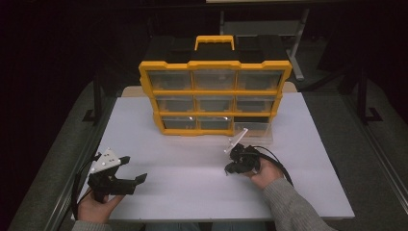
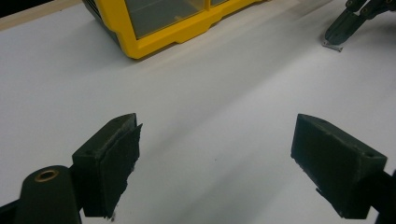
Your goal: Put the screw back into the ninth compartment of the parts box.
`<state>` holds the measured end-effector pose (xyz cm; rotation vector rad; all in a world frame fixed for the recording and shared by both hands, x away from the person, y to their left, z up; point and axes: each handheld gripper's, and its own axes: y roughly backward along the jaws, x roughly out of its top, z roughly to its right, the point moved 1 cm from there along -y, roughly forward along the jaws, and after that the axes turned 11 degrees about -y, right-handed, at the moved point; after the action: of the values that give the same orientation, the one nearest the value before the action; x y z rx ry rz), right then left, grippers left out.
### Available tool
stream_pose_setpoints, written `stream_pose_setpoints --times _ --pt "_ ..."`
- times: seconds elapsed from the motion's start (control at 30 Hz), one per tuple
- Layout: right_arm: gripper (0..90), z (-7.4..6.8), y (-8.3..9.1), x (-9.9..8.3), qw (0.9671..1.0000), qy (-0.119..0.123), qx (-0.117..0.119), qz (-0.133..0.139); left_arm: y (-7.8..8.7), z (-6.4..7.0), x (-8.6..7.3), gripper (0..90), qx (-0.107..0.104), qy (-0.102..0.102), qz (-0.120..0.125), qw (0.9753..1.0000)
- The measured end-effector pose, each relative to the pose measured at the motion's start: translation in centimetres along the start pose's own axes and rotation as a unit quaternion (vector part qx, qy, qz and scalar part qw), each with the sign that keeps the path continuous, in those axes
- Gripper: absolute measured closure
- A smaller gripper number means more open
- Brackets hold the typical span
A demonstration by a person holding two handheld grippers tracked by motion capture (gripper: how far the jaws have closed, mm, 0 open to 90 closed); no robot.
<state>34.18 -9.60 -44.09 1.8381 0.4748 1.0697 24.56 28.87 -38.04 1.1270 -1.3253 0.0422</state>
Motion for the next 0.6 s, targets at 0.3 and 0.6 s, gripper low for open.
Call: stream_pose_setpoints --times 0.3,0.6 --pt "87.2 0.6 0.3 0.0 0.9998 -0.009 0.017 0.006 0.0 0.0 0.0 15.0 0.000 0.001 0.001 1.0000" --pt "87.2 0.7 1.4 0.2 0.9993 -0.014 0.032 0.012 0.0 0.0 0.0 14.9 0.000 0.000 0.000 1.0000"
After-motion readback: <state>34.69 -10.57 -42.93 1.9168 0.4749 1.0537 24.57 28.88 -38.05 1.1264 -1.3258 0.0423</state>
